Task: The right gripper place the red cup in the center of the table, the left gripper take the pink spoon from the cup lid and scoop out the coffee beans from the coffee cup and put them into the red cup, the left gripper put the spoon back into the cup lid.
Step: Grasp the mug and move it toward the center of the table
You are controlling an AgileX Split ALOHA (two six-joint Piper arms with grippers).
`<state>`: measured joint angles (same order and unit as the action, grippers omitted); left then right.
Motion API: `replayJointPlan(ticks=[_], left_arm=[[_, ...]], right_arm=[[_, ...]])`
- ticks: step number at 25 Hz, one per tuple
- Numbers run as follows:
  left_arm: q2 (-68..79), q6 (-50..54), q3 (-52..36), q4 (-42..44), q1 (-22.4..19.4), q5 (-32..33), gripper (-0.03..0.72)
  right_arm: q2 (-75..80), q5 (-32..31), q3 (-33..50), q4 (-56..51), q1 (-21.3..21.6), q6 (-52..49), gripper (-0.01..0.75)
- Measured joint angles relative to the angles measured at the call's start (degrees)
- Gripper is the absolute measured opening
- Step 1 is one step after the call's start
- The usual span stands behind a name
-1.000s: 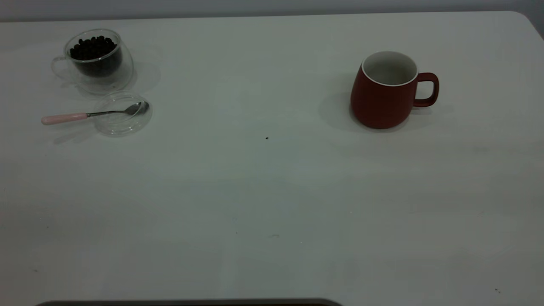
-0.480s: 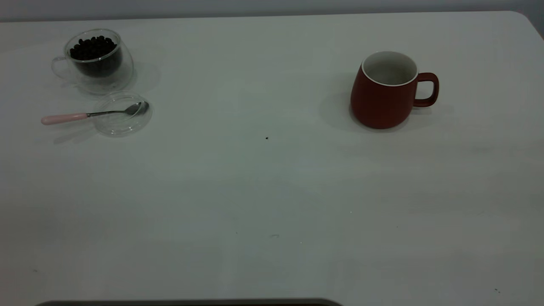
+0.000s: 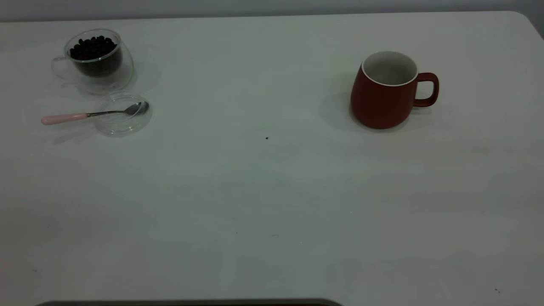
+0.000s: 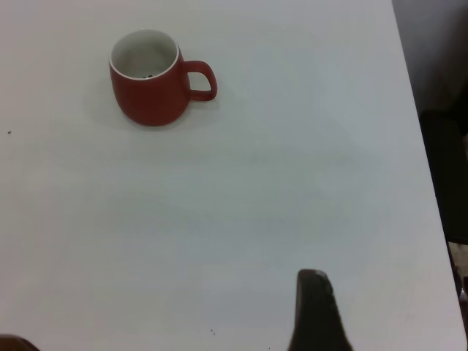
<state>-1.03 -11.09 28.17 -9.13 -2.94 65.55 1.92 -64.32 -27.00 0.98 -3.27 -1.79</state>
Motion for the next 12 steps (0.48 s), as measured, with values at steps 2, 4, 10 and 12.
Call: replayJointPlan(ticks=[2,4,10,12], left_arm=[[0.0,0.0,0.0,0.0,0.0,0.0,0.434],[0.0,0.0,0.0,0.0,0.0,0.0,0.434],[0.0,0.0,0.0,0.0,0.0,0.0,0.434],[0.0,0.0,0.0,0.0,0.0,0.0,0.434]], right_arm=[[0.0,0.0,0.0,0.0,0.0,0.0,0.534],[0.0,0.0,0.0,0.0,0.0,0.0,0.534],[0.0,0.0,0.0,-2.7,0.0,0.1,0.534],[0.0,0.1,0.0,-3.8,0.0,1.0,0.534]])
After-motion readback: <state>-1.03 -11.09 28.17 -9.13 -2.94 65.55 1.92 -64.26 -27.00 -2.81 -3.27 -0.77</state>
